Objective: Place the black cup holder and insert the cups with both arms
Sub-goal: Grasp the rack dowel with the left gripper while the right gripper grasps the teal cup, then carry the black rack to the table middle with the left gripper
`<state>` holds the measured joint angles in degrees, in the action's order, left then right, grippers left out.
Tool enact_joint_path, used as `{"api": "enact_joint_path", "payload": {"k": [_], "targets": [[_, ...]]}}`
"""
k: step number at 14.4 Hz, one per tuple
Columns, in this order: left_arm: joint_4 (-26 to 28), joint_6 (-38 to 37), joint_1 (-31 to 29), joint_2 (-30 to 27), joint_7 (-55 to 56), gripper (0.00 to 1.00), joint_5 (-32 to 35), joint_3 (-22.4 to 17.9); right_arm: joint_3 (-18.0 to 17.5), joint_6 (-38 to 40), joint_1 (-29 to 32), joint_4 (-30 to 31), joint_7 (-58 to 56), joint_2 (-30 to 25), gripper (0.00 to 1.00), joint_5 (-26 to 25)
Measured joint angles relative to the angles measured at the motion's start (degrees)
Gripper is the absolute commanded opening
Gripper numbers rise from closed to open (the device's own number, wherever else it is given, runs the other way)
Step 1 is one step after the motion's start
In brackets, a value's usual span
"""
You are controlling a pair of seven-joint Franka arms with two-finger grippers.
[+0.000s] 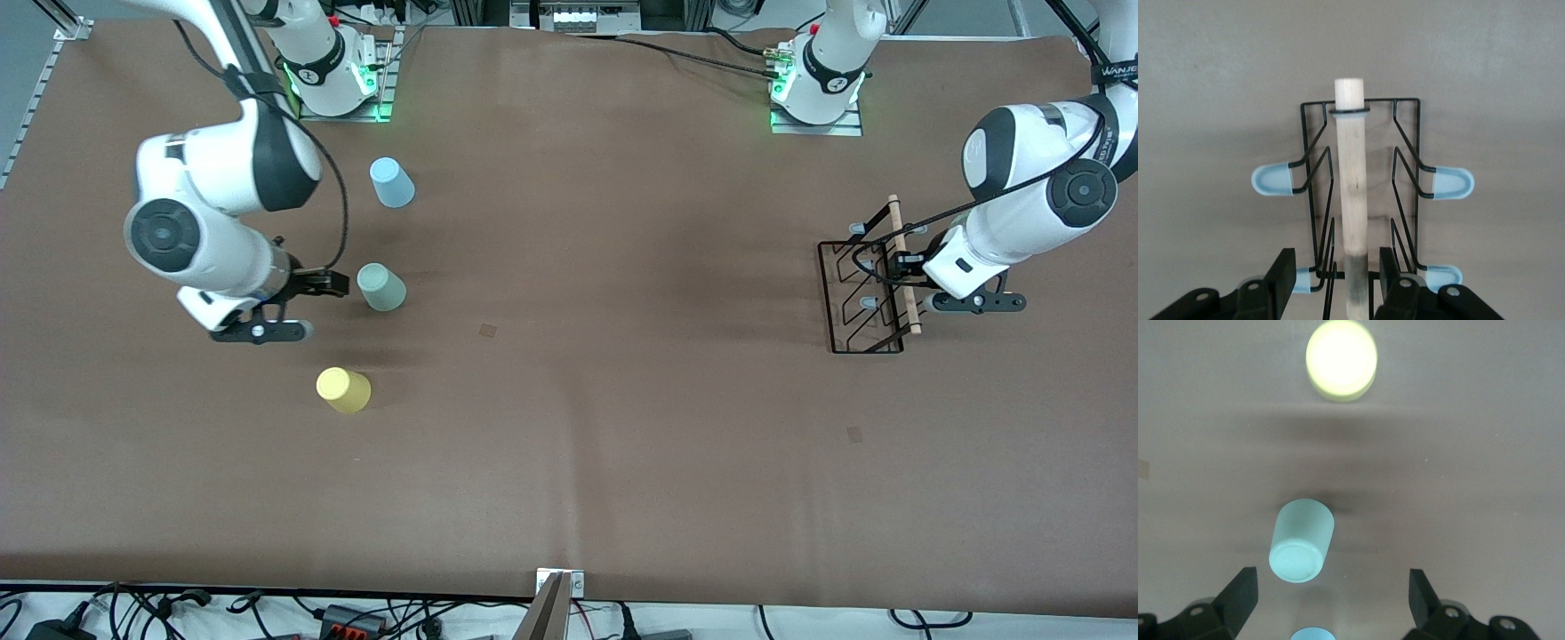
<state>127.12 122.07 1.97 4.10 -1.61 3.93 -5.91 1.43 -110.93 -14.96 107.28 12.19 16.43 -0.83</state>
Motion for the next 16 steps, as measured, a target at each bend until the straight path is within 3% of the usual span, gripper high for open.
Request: {"api": "enact_joint_path", "payload": {"k": [3,4,11,13,16], "targets": [[0.03,-0.96,0.00,-0.05,0.04,0.05,-1.06,0.04,0.01,-0.33,-0.38,0.59,0.45,2.28,1.00,2.98],[0.03,-1.24,0.00,-0.08,0.26,0.01,-2.16,0.07,0.02,-0.42,-0.38,0.71,0.45,2.92,1.00,3.72],[-1.08,-5.29,-0.09,-0.34,3.80,0.01,-6.60,1.26,0.04,-0.57,-0.39,0.93,1.14,6.81,1.00,8.45],[-4.63,-10.55,0.00,-0.61,7.37,0.01,-6.77,5.97,0.04,-0.58,-0.57,0.93,1.16,7.26,1.00,8.91],[-13.00,-17.94,0.62,-0.46,18.47,0.00,-6.93,16.76,0.04,-0.84,-1.04,0.95,1.86,8.04,1.00,9.43]]}}
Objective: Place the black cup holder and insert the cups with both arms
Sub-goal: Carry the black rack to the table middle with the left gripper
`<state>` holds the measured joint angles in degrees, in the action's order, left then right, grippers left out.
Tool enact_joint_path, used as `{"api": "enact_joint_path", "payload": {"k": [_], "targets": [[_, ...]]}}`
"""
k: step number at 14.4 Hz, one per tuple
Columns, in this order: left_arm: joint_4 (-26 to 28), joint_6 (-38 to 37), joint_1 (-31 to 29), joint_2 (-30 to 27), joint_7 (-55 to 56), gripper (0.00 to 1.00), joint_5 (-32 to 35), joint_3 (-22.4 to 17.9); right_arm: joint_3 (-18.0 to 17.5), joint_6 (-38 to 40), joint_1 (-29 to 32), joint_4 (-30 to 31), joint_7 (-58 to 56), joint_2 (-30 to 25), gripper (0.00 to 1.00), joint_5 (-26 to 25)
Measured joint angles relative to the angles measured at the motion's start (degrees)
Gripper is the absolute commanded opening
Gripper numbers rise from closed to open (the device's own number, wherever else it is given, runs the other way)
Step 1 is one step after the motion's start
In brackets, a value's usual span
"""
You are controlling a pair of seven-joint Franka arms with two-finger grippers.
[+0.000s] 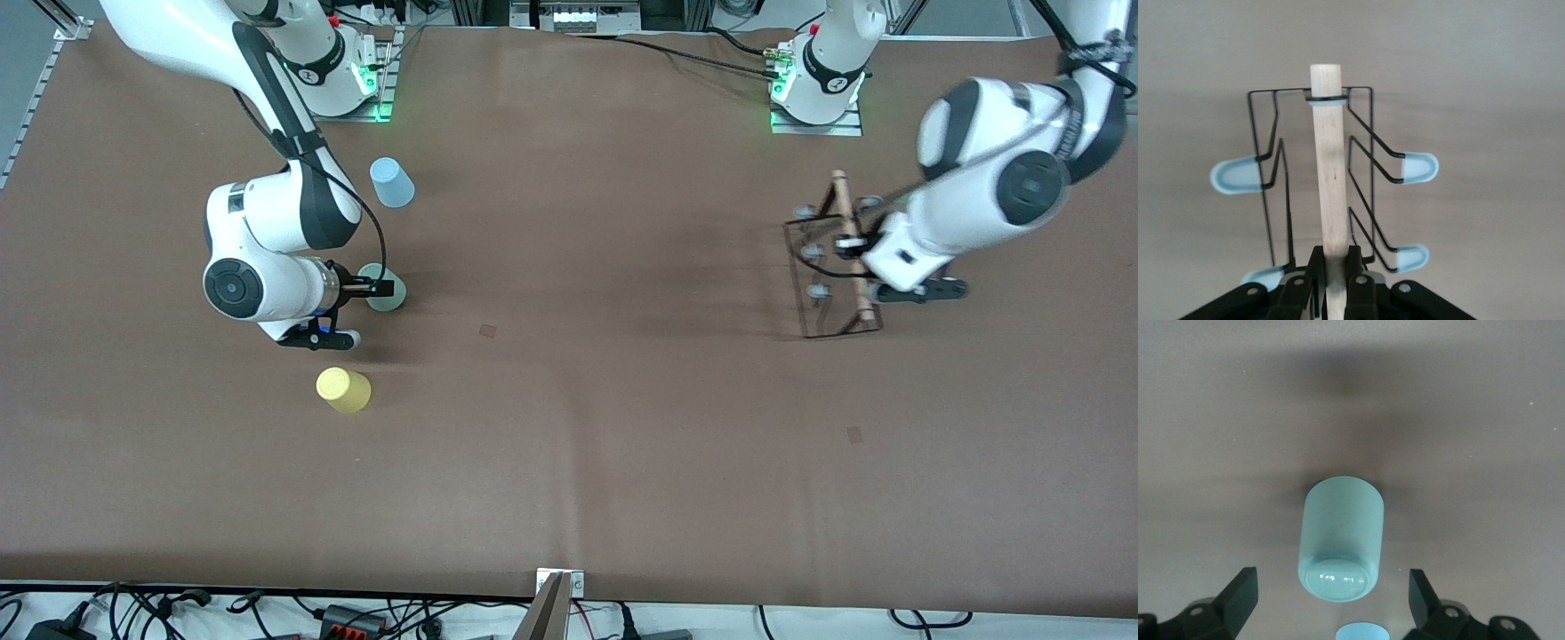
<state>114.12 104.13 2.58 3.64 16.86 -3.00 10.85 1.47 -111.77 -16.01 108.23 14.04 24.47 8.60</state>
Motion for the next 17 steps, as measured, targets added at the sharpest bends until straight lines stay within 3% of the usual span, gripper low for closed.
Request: {"api": "enact_joint_path", "payload": {"k": [3,6,11,17], "targets": [[-8.17,-1.91,1.17,2.96,10.96,0.00,-0.13,9.99,0.00,-0.19,-0.33,0.02,0.41,1.11,1.00,0.08],[-16.64,-1.96,4.60,9.99,22.36,0.00,-1.63,15.72,0.00,-0.45,-0.65,0.32,0.73,1.80,1.00,0.09],[-28.91,2.30,17.47,23.92,33.87,0.00,-1.64,16.40,0.02,-1.63,-0.66,2.24,0.90,1.94,1.00,0.14],[-31.66,12.49,21.51,30.07,34.85,0.01,-1.60,16.34,0.02,-1.79,-0.66,3.22,0.98,2.00,1.00,0.38]]}}
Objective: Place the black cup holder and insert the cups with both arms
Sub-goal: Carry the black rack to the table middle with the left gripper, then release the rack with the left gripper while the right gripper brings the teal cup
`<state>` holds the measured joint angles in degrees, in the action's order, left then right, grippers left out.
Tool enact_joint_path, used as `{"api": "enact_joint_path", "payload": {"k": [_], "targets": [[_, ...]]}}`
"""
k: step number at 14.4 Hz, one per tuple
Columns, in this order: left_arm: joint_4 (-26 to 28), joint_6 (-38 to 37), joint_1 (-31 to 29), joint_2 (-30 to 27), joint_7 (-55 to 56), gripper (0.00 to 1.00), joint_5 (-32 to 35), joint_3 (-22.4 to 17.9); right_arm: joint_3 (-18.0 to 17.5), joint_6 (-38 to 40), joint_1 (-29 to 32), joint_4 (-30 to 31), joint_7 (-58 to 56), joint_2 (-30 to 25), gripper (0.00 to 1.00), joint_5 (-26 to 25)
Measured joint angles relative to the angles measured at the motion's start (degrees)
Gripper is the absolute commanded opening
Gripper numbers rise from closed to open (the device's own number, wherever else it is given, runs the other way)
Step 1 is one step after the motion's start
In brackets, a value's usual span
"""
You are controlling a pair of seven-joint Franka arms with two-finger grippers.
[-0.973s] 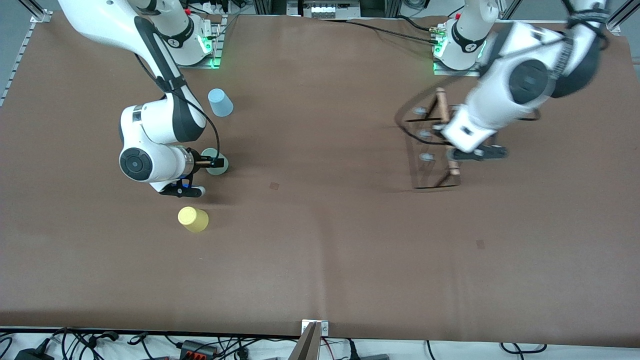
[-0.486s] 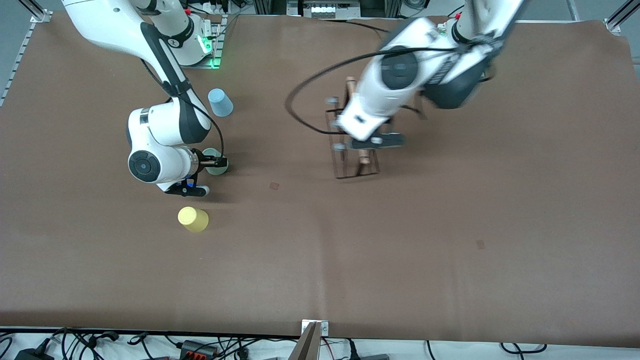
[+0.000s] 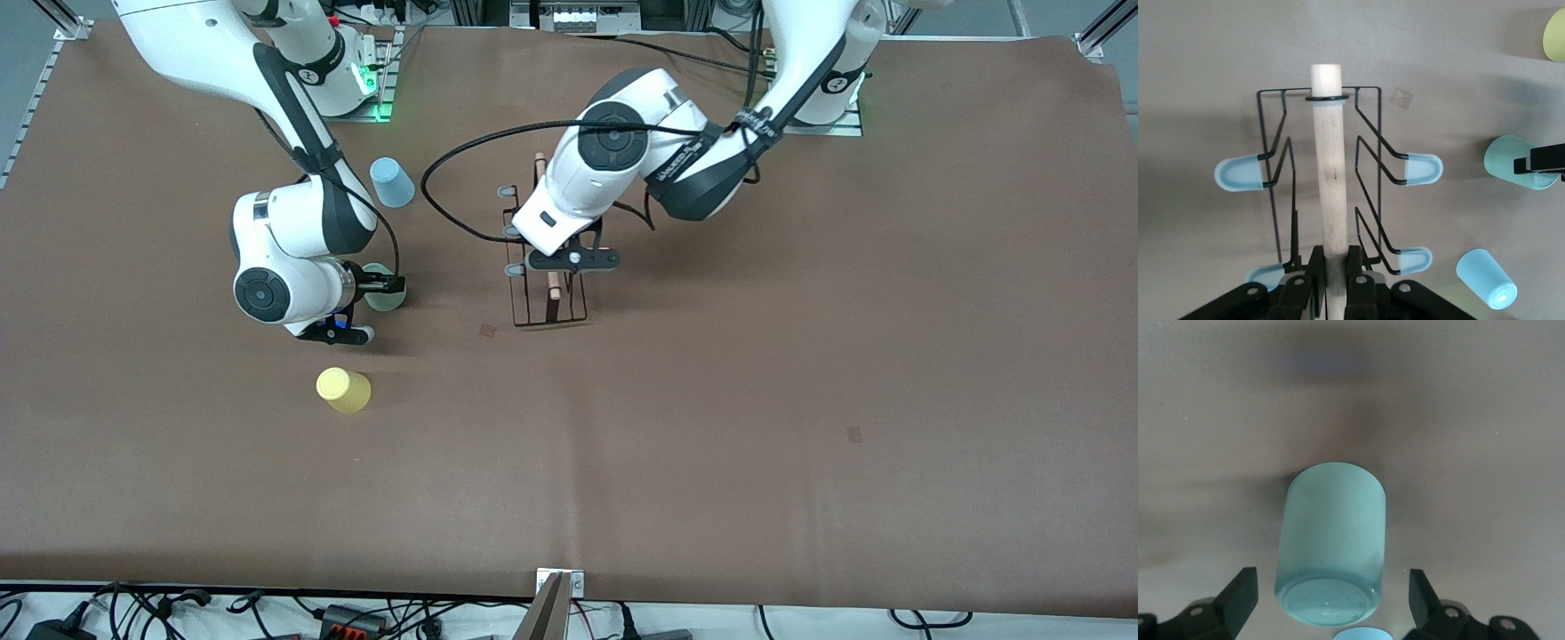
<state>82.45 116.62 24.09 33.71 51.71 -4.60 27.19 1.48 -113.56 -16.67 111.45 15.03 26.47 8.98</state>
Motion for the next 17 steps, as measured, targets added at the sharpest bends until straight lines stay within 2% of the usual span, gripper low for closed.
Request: {"api": "enact_joint_path", "payload": {"k": [3,4,5,6,7,9,10,11,12,13,17], "targets": [[-0.05,0.42,0.59,1.86,0.26,0.01,0.45,-0.05,0.00,-0.01,0.00,0.36,0.02,0.12,1.00,0.02],[-0.05,0.83,0.85,2.55,0.26,0.02,1.78,-0.05,0.00,-0.01,-0.01,0.39,0.02,0.20,0.88,0.02],[-0.06,1.39,1.12,3.24,0.41,0.04,3.61,-0.05,0.00,0.00,-0.02,0.40,0.02,0.27,0.68,0.03],[-0.08,1.72,1.30,3.89,0.61,0.08,4.94,-0.05,0.00,0.00,-0.04,0.40,0.02,0.29,0.56,0.06],[-0.10,1.94,1.41,4.44,0.63,0.14,5.51,-0.05,0.00,0.00,-0.05,0.39,0.02,0.28,0.49,0.10],[-0.35,2.01,1.61,4.91,0.64,0.42,5.74,-0.05,0.00,0.13,-0.06,0.16,0.04,0.07,0.39,0.18],[-0.53,2.01,1.63,4.93,0.65,0.46,5.73,-0.05,0.00,0.24,-0.06,-0.09,0.04,-0.04,0.36,0.19],[-0.85,2.00,1.45,4.93,0.75,0.60,5.66,-0.06,0.00,0.86,-0.06,-0.72,0.04,-0.10,0.33,0.19],[-1.41,1.86,0.94,4.92,0.78,0.89,5.59,-0.04,0.00,2.26,-0.06,-1.82,0.03,-0.14,0.33,0.20],[-2.08,1.04,0.24,4.83,0.78,1.00,5.55,0.03,0.01,4.54,-0.06,-3.59,0.00,-0.21,0.33,0.20],[-7.81,-9.59,-2.22,1.91,0.79,1.00,5.55,0.04,0.22,16.64,0.01,-14.04,0.00,-0.98,0.33,0.23]]}}
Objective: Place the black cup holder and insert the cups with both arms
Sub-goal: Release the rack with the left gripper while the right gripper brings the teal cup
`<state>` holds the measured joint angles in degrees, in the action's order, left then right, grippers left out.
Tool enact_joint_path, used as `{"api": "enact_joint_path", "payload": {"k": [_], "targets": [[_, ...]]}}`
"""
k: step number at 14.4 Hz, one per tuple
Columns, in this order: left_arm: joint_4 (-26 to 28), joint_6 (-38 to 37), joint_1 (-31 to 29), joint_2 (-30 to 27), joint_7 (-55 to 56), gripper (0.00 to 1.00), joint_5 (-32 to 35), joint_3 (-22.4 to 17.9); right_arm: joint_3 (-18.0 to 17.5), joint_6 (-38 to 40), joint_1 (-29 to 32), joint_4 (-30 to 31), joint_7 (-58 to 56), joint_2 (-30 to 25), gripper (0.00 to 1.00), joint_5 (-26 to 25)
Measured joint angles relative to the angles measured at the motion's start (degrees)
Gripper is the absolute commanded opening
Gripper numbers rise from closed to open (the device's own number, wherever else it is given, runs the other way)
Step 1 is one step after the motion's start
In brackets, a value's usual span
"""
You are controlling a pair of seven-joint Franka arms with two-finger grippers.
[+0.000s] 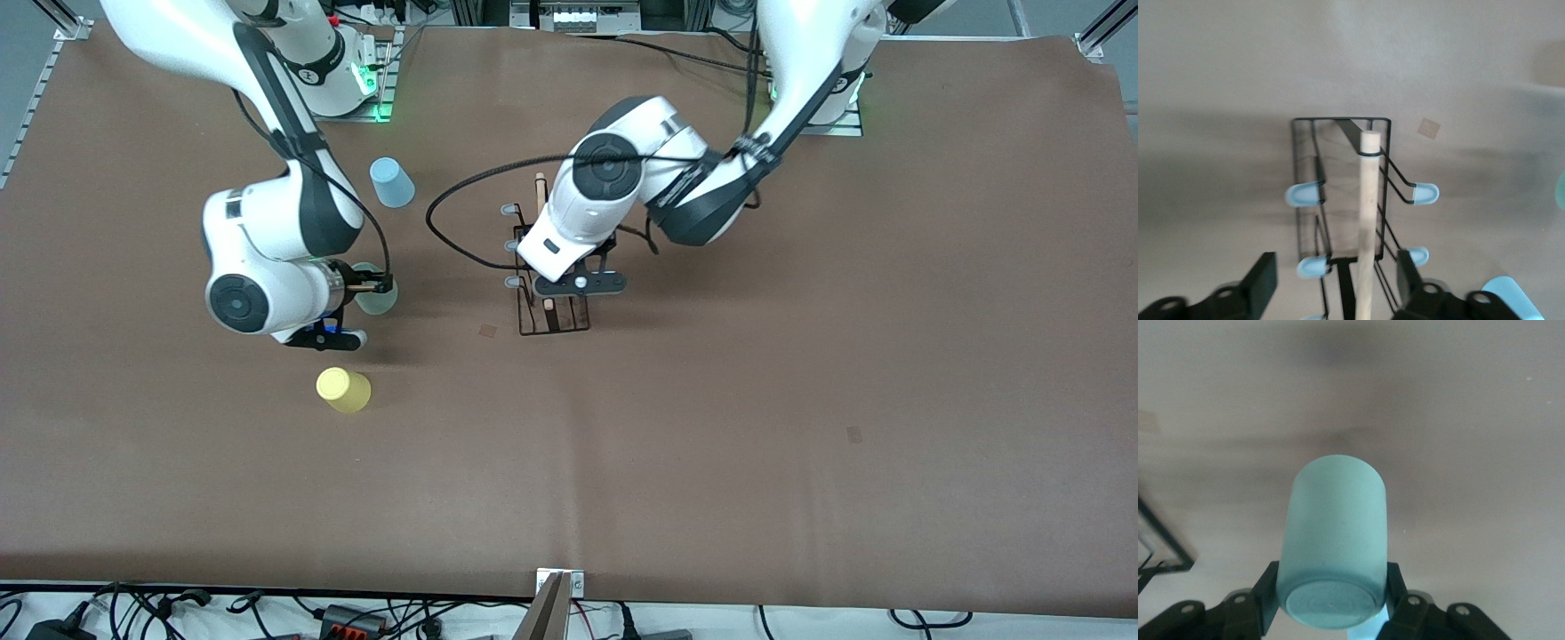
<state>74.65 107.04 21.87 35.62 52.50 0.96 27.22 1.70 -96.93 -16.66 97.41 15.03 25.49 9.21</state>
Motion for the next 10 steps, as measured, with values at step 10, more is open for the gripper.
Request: {"api": "enact_joint_path", "payload": {"k": [10], "targets": [[-3.21,-22.08,-23.09,-13.66,-15.44,1.00,0.04,0.11,-2.42,12.05,-7.99,-9.14,8.84,-3.50,0.33,7.50]]}}
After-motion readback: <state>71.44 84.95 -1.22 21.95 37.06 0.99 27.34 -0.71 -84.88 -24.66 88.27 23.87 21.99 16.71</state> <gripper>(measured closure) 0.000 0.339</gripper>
